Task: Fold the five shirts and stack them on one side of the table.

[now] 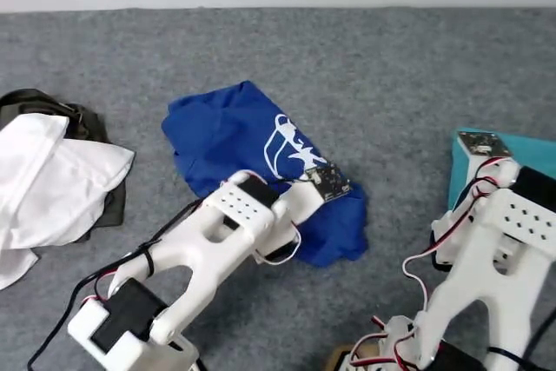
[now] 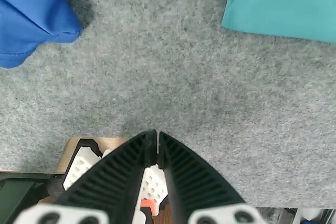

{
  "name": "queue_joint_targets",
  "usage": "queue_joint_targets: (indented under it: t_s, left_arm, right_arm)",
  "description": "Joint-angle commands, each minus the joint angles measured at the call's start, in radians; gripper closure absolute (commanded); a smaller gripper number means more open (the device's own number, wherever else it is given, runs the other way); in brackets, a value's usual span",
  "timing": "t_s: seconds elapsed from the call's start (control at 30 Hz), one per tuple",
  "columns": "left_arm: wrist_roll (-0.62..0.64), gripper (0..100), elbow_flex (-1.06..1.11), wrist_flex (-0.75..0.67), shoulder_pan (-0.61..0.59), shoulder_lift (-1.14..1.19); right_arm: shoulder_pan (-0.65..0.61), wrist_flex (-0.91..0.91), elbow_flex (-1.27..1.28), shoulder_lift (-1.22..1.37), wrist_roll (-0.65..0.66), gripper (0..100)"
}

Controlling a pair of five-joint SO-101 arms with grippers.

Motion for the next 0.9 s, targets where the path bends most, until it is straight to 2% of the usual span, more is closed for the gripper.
queue_joint_targets:
  t_s: [0.0,0.2,0.5,0.63,0.87]
  left_arm:
    - [-0.012,99,-0.131,0.115,-0.034,-0.038]
    - [-0.072,99,-0.338,0.278,-0.173,-0.221]
    - [-0.121,99,-0.653,0.508,-0.509,-0.310]
    - [-0.178,99,-0.691,0.554,-0.701,-0.311]
    - [-0.287,99,-0.693,0.552,-1.059,-0.310]
  right_arm:
    - [-0.012,0.038,-0.014,-0.031,-0.008,98.8]
    - [-0.013,0.038,-0.015,-0.031,-0.005,98.8]
    - [-0.045,0.038,-0.126,-0.031,-0.008,98.8]
    - [-0.174,0.038,-0.176,-0.031,-0.009,98.8]
    - [-0.532,0.010,-0.201,-0.015,-0.037,98.7]
